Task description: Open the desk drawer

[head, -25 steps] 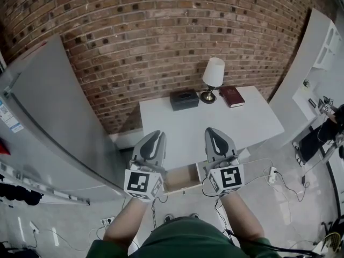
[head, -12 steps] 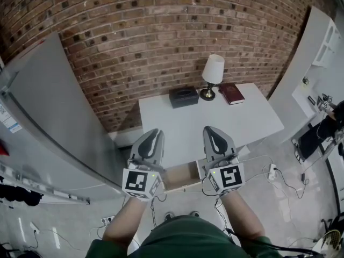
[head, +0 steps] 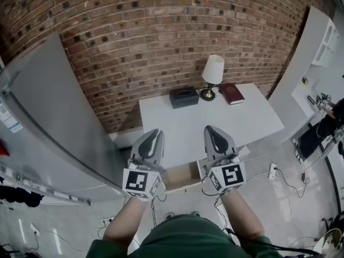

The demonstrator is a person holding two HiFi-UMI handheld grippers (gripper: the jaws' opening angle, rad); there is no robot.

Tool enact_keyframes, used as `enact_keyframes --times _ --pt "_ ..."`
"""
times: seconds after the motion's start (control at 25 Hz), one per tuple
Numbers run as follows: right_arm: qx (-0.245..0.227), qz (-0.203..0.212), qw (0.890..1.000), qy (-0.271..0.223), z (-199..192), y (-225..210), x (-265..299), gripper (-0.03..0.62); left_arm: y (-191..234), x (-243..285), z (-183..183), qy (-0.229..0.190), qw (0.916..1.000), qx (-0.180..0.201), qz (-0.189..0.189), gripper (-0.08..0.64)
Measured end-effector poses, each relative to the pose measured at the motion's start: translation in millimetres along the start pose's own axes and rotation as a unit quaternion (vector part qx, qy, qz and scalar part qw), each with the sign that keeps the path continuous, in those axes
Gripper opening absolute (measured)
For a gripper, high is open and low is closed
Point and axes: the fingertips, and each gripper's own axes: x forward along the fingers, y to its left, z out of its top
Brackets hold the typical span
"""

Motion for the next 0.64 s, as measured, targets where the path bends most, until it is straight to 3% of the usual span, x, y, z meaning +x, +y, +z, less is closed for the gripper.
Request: enact_keyframes --times 0.64 --pt "0.011 0.008 1.0 0.002 -14 20 10 0.0 21 -10 -13 0.008 0.9999 -0.008 0.008 0.04"
